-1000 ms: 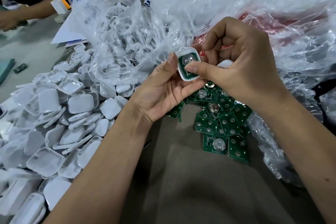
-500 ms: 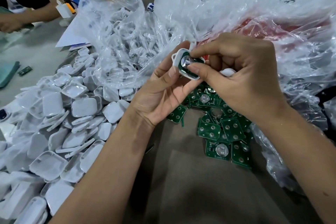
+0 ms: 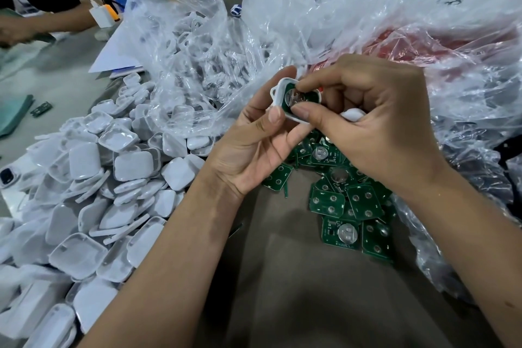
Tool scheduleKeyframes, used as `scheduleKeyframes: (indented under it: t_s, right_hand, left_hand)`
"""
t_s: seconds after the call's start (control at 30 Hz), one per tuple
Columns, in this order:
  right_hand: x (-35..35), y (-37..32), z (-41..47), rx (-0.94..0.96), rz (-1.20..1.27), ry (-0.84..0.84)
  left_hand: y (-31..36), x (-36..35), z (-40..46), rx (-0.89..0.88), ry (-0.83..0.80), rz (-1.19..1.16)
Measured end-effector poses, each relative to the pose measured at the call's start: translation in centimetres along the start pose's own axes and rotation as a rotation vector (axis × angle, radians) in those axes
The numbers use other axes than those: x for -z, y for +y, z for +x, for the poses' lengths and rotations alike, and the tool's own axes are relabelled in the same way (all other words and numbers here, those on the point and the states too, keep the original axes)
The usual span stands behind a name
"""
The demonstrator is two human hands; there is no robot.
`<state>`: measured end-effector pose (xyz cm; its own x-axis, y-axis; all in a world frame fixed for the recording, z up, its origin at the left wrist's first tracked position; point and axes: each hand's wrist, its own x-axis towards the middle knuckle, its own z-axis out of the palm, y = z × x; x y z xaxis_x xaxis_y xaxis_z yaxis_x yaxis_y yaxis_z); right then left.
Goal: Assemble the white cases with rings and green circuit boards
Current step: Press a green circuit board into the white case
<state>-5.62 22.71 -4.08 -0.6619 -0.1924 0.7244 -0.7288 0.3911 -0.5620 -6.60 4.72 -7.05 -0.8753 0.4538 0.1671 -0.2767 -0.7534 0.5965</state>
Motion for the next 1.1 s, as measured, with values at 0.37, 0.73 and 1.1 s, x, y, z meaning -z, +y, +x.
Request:
scheduleKeyframes:
  t_s: [0.37, 0.73, 1.1]
  right_hand:
    - [0.07, 0.08, 0.16, -0.018, 0.033, -0.006]
    - [0.00, 0.00, 0.00, -0.131, 0.077, -0.028]
    - [0.01, -0.62, 0.14, -0.137, 0.030, 0.022]
  left_hand:
    - [0.10, -0.18, -0.01, 0.010, 0.055, -0.058]
    - [0.10, -0.28, 0.03, 0.013, 0.083, -0.050]
    - [0.08, -0.57, 0.06, 0.076, 0.108, -0.047]
